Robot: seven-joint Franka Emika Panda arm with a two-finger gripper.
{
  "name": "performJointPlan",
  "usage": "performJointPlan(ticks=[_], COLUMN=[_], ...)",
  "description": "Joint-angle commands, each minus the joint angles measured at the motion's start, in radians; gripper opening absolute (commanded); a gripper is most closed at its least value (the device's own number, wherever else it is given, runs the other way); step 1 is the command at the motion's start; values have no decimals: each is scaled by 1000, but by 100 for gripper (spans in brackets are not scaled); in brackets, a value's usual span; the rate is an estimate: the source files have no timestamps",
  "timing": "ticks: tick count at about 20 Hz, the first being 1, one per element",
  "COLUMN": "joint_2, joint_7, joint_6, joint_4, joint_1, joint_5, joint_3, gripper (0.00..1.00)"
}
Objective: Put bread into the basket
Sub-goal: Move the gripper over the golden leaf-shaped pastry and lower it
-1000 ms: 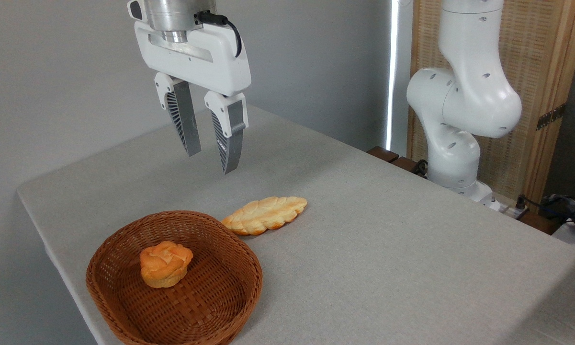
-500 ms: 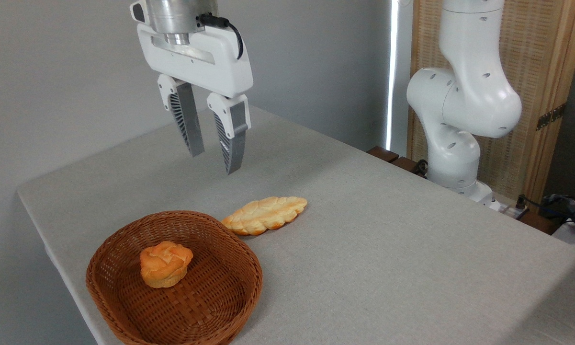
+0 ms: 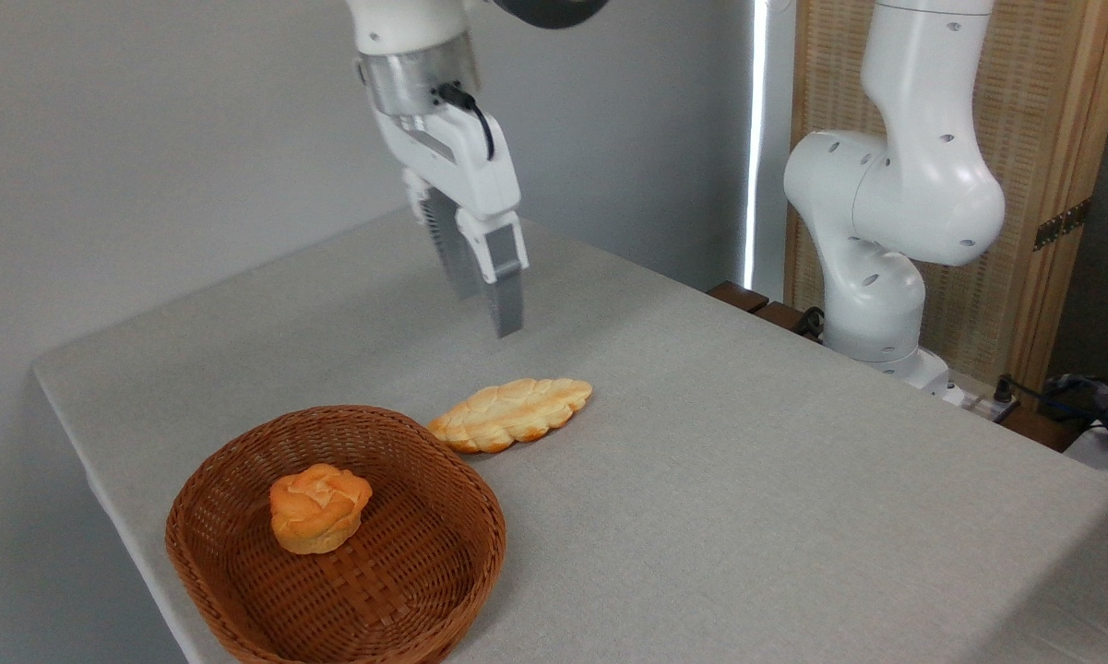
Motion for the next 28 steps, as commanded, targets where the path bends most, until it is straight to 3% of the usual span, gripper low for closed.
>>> performJointPlan(ticks=[1, 5, 11, 26, 28], joint_2=[-108, -105, -84, -46, -29], joint_7=[120, 241, 246, 247, 246], joint_6=[49, 48, 58, 219, 252], joint_4=[-162, -217, -270, -343, -343], joint_1=[4, 3, 3, 3, 3], joint_5=[-16, -13, -1, 2, 30], joint_3=[-12, -13, -13, -13, -13], gripper=[100, 100, 100, 100, 100])
